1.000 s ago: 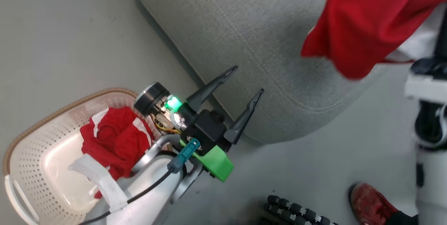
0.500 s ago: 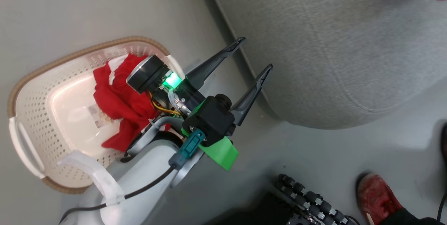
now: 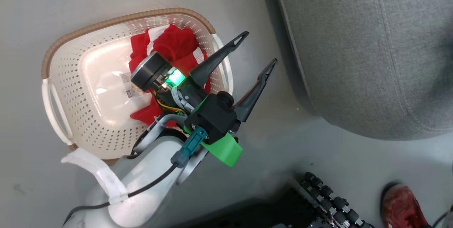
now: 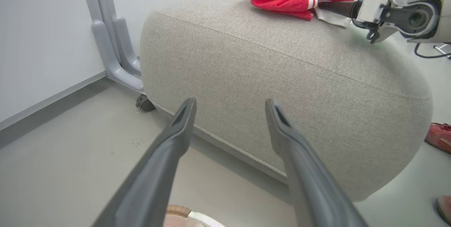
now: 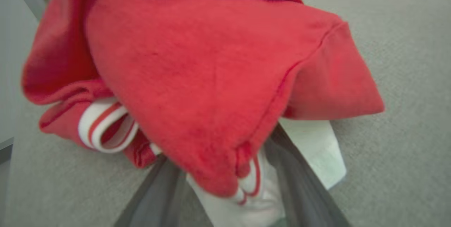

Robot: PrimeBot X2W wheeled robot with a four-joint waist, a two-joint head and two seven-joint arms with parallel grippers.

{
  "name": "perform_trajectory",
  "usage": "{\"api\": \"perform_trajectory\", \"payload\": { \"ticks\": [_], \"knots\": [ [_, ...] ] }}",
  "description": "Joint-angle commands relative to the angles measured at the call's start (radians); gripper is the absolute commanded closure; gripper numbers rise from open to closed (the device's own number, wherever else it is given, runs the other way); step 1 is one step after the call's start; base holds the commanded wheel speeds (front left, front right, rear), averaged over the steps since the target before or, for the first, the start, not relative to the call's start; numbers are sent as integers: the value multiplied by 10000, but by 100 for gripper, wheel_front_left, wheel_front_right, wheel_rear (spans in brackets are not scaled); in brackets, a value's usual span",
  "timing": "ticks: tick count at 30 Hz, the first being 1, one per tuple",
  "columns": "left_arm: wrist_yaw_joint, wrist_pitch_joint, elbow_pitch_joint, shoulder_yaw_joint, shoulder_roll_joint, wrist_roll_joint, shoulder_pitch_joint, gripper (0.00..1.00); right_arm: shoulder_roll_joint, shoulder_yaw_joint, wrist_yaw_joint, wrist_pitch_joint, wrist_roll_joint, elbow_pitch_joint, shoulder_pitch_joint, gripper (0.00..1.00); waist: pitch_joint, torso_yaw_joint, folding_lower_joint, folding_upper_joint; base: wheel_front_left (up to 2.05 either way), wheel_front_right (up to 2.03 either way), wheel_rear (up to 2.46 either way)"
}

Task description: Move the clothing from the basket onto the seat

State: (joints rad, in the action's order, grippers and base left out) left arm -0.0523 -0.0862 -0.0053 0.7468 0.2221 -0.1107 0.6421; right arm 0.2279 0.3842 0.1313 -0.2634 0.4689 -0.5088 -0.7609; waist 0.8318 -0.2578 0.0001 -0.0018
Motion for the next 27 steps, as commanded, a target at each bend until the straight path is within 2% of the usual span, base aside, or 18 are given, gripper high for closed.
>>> {"api": "perform_trajectory", "payload": {
  "ticks": [1, 4, 8, 14, 18, 20, 27],
  "knots": [
    [67, -157, 86, 29, -76, -29, 25, 0, -60, 25, -10, -18, -123, 106, 435, 0, -105, 125, -1, 18, 0, 0, 0],
    [163, -428, 304, -36, -157, -136, -65, 0, -416, 178, -10, -18, -174, 648, 1273, 0, -315, 142, -1, 18, 0, 0, 0],
    [342, -907, 622, -223, -194, -338, -253, 0, -1054, -158, -10, -18, -461, 2072, 2696, 0, -709, 105, -1, 18, 0, 0, 0],
    [874, -1650, 1228, -634, -248, -396, -679, 0, -1547, -1481, -10, -18, -596, 3671, 4352, 0, -1550, 85, -1, 18, 0, 0, 0],
    [1364, -1797, 1541, -1078, -561, -539, -1072, 0, -1618, -2502, -10, -18, -966, 4303, 4942, 0, -2291, 362, -1, 18, 0, 0, 0],
    [1509, -1786, 1383, -1358, -728, -562, -1347, 0, -1429, -3059, -10, -18, -1231, 4513, 5104, 0, -2702, 604, -1, 18, 0, 0, 0],
    [1643, -1782, 825, -2697, -1259, -704, -2751, 0, -1095, -4084, -10, -18, -1461, 4739, 5385, 0, -4182, 1637, -1, 18, 0, 0, 0]
  ]
}}
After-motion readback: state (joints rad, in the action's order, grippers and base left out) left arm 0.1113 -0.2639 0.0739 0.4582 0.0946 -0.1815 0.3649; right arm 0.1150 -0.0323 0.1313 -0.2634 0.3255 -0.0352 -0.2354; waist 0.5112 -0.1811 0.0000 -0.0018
